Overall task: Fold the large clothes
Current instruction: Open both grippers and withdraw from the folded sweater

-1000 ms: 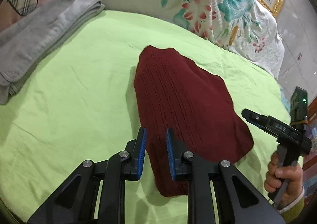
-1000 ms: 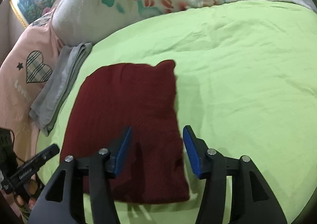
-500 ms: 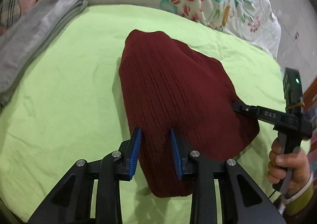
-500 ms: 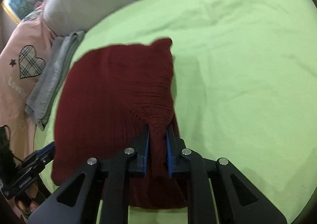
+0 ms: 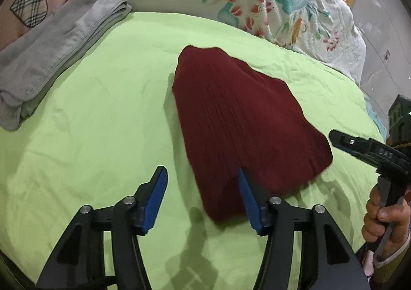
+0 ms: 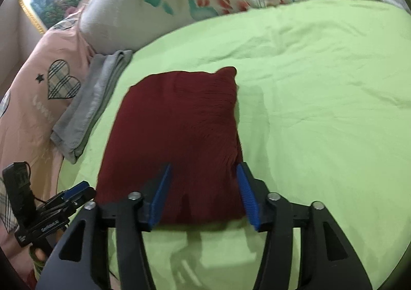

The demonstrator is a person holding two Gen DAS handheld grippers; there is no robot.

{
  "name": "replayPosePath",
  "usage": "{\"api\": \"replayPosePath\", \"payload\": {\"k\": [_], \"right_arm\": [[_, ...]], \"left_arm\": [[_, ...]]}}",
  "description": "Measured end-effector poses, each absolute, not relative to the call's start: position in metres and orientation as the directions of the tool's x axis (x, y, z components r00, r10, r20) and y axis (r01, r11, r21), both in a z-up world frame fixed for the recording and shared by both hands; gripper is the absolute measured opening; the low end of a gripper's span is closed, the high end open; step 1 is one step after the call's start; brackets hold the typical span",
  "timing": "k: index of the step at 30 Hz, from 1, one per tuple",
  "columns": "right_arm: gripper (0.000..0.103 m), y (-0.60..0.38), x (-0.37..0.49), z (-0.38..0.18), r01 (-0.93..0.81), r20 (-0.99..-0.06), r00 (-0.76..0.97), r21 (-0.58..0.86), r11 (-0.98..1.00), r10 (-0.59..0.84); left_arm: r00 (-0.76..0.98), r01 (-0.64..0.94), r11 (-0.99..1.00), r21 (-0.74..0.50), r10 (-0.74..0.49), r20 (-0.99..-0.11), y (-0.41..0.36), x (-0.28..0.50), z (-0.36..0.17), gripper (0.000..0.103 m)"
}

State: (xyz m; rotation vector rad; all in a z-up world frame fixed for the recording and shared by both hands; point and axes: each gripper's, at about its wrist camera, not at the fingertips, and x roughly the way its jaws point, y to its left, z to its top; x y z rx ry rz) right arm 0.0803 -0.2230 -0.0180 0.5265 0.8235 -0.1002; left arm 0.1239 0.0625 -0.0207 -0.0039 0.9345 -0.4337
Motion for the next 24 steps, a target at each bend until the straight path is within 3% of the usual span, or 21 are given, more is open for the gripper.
{"api": "replayPosePath", "payload": {"k": [3,6,14,24], "right_arm": [[0.062,-0.212,0.066,-0.015,0.266,-0.719,0.686,0.388,0.882,0.110],[0.067,-0.200,0.045,-0.018,0.258,-0.725,0.681,0.368,0.893,0.103],[0.069,-0.167,0.004,-0.048,0.220,-0.781,0.612,0.319,0.922,0.124],[0.072,-0.147,-0.022,-0.031,0.146,-0.782,0.613,0.256,0.956,0.116]], "left_arm": [[0.517,0.359,0.917,-0.174,-0.351,-0.780,0.069,0.108,-0.023,0.071],[0.504,0.358,0.920,-0.158,-0.333,-0.797,0.079,0.092,-0.032,0.075],[0.531,0.348,0.937,-0.013,-0.208,-0.821,0.086,0.044,-0.055,0.077],[0.534,0.358,0.934,0.010,-0.196,-0.822,0.090,0.016,-0.034,0.079]]}}
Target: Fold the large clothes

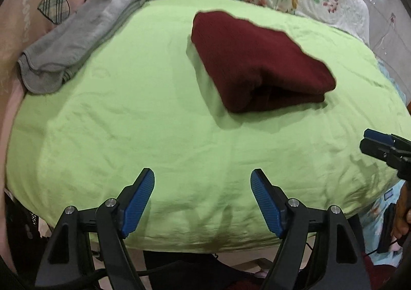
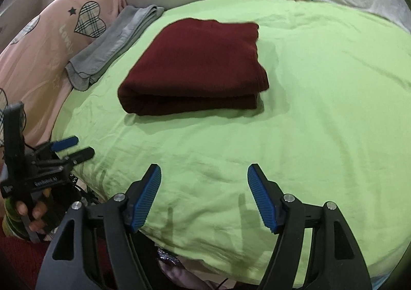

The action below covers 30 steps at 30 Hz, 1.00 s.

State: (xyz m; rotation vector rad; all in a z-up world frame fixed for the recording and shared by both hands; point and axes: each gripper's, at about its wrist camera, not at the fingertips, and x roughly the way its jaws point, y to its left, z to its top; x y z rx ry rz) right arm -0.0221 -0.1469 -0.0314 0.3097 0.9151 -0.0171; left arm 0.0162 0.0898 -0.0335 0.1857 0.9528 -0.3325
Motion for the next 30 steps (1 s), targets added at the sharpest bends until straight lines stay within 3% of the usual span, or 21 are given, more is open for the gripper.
{"api": "replayPosePath", "payload": {"k": [9,14,21,30], "right_arm": [[0.077,-0.152,0.007,0.002,0.061,-0.753,0.638,0.259,0.964,0.162],[0.077,-0.164,0.041,0.002,0.042,-0.783,0.590,0.273,0.961,0.196],[0.077,-0.170,0.061,0.006,0.103,-0.846,0.501,0.265,0.959,0.180],[0.077,-0.169,0.058,0.007,0.089,-0.814,0.539,0.312,0.946,0.218]], "left_arm": [[0.603,0.361,0.933,0.005,-0.229,-0.765,0.079,0.040,0.015,0.083],[0.595,0.346,0.936,0.067,-0.164,-0.787,0.069,0.066,0.015,0.083],[0.500,0.309,0.950,0.034,-0.132,-0.856,0.065,0.091,0.024,0.083],[0.524,0.319,0.947,0.040,-0.141,-0.840,0.058,0.090,0.016,0.083]]}}
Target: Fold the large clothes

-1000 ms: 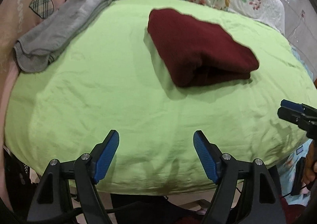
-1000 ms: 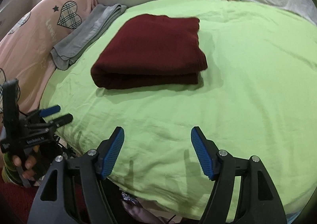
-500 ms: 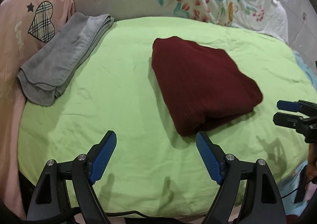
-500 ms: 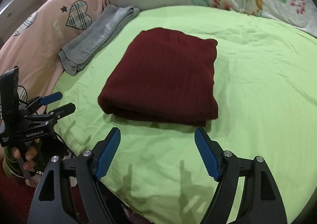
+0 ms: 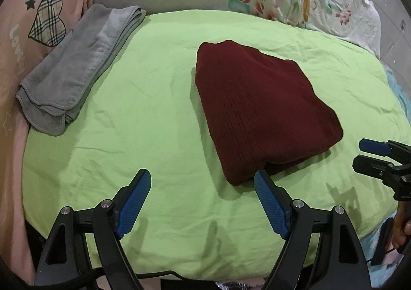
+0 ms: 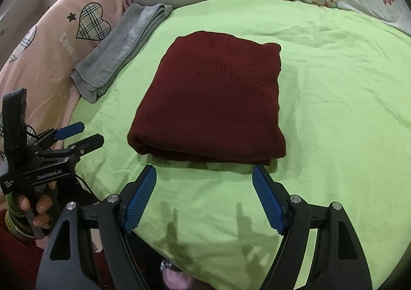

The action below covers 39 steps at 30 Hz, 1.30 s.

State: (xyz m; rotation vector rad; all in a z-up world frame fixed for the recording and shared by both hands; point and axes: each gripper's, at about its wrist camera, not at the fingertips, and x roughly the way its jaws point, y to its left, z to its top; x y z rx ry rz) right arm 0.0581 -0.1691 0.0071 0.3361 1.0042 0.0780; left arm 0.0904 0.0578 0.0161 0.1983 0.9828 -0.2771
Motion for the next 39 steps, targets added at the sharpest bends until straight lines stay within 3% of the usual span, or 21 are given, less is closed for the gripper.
{"api": "replayPosePath", "payload": {"k": [8,23,39], "right_arm": [[0.077,-0.155,0.028,-0.003,0.080,-0.799,0.576,0.267,0.960,0.174],[0.079,-0.117,0.006,0.029,0.032,-0.772,0.620,0.202,0.979,0.139],[0.080,-0.129,0.039,0.023,0.054,-0.775,0.620,0.199,0.979,0.123]], "left_arm": [[0.548,0.265,0.964,0.013,-0.140,-0.825,0.068,0.060,0.006,0.083],[0.613,0.292,0.946,0.140,-0.072,-0.787,0.070,0.023,0.037,0.083],[0.616,0.291,0.943,0.163,-0.054,-0.786,0.054,0.065,0.026,0.083]]}}
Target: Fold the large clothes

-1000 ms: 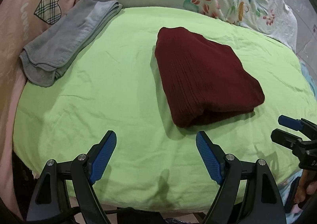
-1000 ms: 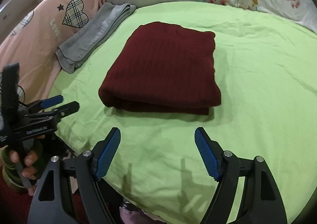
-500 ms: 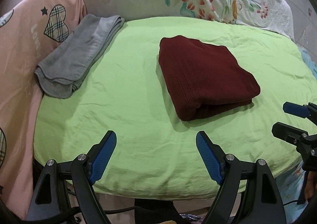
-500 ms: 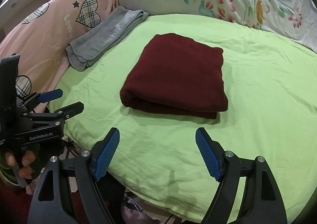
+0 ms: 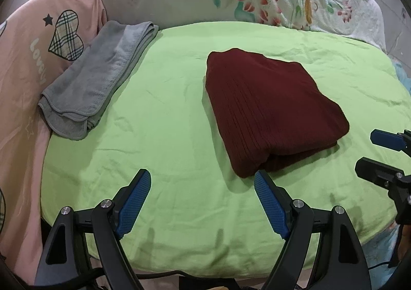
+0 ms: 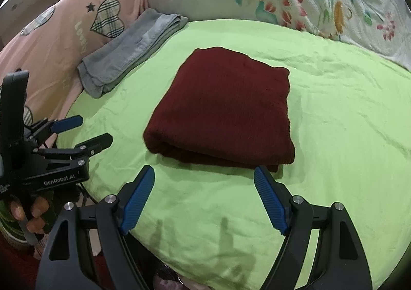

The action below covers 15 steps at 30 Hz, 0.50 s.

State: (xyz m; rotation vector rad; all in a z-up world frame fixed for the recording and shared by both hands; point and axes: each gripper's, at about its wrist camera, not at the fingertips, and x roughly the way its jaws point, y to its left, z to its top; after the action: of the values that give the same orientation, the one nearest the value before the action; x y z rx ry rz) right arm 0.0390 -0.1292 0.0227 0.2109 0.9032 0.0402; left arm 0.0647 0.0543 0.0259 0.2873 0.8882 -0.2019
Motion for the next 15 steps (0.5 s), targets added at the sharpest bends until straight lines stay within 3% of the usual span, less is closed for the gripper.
{"api": "replayPosePath", "payload": {"k": [15], "right_arm": [[0.080,-0.151,0.064,0.019,0.086,-0.773,0.621,0.230,0.969,0.129]], "left_arm": [[0.614,0.290,0.944,0.160,-0.054,-0.788,0.040,0.087,0.023,0.083]]}}
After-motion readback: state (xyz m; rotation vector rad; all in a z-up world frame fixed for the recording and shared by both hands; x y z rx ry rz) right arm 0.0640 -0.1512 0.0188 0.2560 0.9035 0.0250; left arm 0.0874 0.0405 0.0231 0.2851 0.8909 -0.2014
